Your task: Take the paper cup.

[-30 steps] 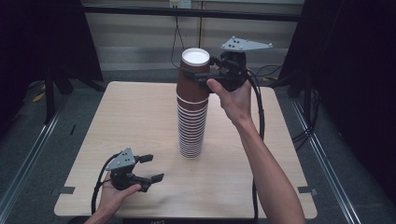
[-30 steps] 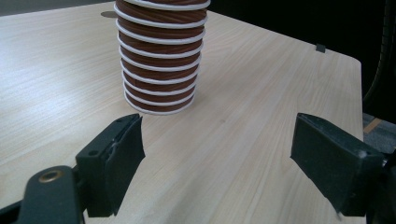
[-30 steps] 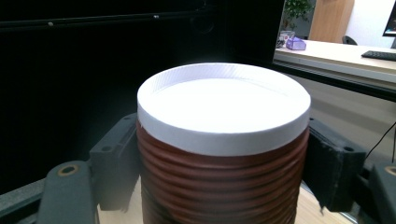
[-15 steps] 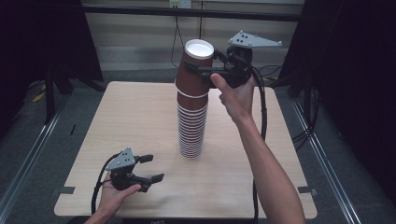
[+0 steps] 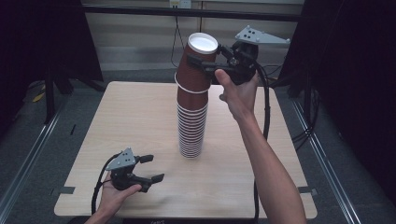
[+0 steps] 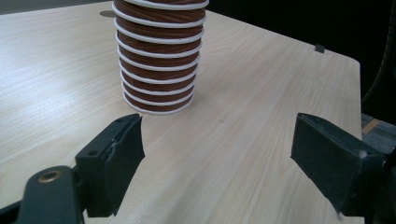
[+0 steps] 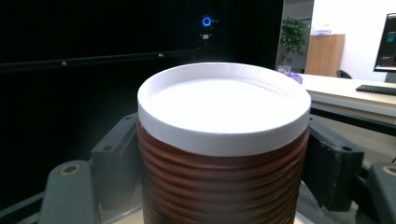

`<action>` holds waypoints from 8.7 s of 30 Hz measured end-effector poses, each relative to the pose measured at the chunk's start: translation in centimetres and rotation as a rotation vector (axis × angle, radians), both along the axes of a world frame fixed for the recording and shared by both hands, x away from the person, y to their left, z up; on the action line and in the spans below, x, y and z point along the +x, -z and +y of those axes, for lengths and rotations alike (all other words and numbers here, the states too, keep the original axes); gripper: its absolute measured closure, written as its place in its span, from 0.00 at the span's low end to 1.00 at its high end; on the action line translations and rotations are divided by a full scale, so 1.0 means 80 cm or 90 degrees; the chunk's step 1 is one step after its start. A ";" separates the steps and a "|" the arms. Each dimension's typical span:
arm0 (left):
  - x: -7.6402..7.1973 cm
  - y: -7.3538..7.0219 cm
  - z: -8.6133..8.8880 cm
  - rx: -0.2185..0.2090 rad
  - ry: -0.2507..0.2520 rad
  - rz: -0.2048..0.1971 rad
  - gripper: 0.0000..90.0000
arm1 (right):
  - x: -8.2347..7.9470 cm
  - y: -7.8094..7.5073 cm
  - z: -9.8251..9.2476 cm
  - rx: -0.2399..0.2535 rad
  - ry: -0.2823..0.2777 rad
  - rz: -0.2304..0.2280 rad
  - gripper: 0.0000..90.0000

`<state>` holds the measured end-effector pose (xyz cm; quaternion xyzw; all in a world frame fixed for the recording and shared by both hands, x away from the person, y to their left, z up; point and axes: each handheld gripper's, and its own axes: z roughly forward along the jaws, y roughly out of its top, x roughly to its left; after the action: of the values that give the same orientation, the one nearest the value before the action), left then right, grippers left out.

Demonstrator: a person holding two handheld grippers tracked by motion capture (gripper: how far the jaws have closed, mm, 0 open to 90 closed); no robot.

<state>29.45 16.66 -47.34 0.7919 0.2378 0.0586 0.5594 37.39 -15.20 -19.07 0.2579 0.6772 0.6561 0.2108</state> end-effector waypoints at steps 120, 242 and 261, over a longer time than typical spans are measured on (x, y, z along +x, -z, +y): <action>0.014 -0.079 -0.114 -0.048 0.140 -0.077 0.17 | -0.090 0.198 -0.039 -0.048 -0.101 0.141 0.27; 0.028 -0.075 -0.126 0.334 0.228 -0.011 0.17 | -0.094 0.243 -0.021 -0.373 -0.211 0.272 0.19; 0.023 -0.068 -0.136 0.402 0.246 -0.014 0.17 | -0.088 0.261 -0.011 -0.461 -0.224 0.307 0.19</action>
<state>31.31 5.76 -41.88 0.9550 0.0476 0.0308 0.2911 30.33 -16.06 -39.96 0.1940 0.9256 0.3249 0.0097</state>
